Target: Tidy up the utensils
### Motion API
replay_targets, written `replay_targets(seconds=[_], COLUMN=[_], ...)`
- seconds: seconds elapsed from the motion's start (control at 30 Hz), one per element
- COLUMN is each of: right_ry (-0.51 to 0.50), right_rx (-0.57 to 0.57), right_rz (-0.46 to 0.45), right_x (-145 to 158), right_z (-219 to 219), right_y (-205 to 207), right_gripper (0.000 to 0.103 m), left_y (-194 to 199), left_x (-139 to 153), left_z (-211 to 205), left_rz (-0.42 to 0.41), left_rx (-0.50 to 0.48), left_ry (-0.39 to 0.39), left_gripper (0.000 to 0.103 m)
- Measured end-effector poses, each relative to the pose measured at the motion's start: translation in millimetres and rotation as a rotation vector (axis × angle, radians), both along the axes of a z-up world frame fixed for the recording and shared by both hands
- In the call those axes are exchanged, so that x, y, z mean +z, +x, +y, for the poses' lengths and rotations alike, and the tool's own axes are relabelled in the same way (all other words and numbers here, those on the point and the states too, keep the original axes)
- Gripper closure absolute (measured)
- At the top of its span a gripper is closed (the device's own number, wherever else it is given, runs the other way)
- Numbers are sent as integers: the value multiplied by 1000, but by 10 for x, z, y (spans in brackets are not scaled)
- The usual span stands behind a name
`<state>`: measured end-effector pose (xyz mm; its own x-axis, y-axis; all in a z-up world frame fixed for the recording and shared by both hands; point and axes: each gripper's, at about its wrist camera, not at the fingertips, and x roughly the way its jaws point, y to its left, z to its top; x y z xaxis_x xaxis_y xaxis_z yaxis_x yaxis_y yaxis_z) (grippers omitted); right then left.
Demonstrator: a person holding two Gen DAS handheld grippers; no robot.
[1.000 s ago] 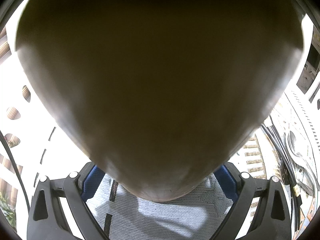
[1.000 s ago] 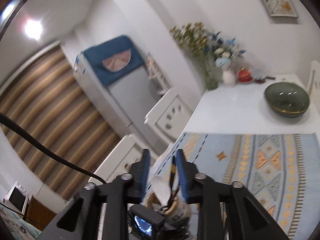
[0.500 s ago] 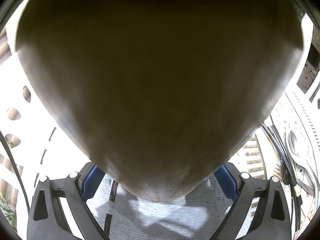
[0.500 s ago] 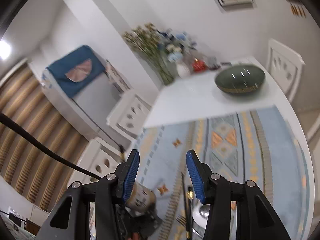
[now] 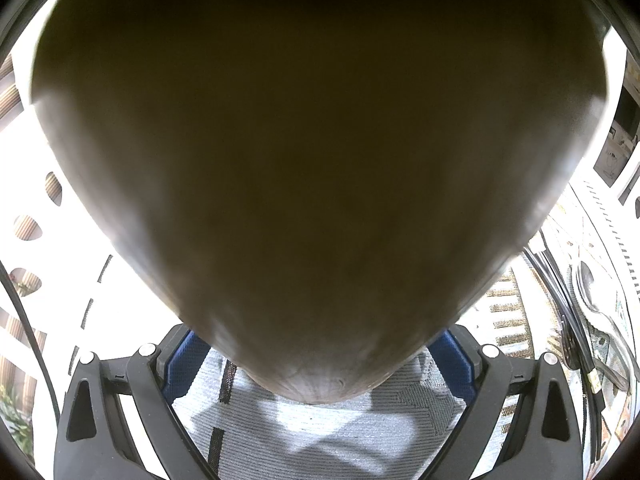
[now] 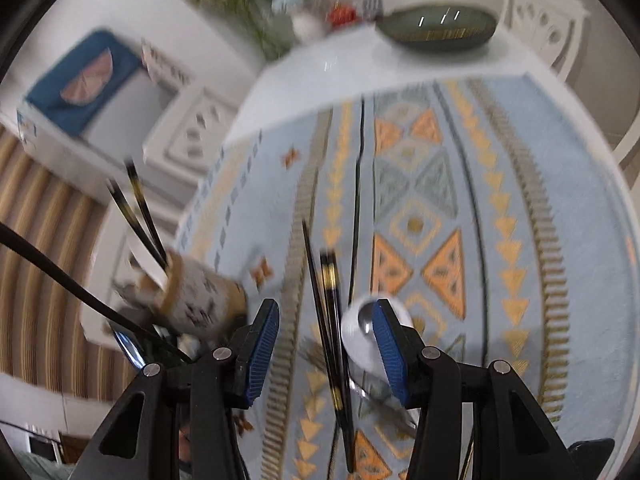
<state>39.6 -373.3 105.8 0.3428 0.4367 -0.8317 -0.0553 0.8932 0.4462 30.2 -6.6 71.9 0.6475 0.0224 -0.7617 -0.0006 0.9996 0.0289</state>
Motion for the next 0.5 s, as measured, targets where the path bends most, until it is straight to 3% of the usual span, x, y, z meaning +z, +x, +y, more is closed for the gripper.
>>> replay_targets(seconds=[0.23, 0.5], right_ry=[-126, -210], right_rx=[121, 128], right_rz=[68, 90], right_x=[-399, -612], right_z=[267, 259], right_y=[2, 110], right_gripper=[56, 56], left_y=[-1, 3], left_x=[0, 4], left_z=[-1, 16], left_rz=[0, 0], left_rx=[0, 0], left_ry=[0, 1], left_gripper=[6, 6])
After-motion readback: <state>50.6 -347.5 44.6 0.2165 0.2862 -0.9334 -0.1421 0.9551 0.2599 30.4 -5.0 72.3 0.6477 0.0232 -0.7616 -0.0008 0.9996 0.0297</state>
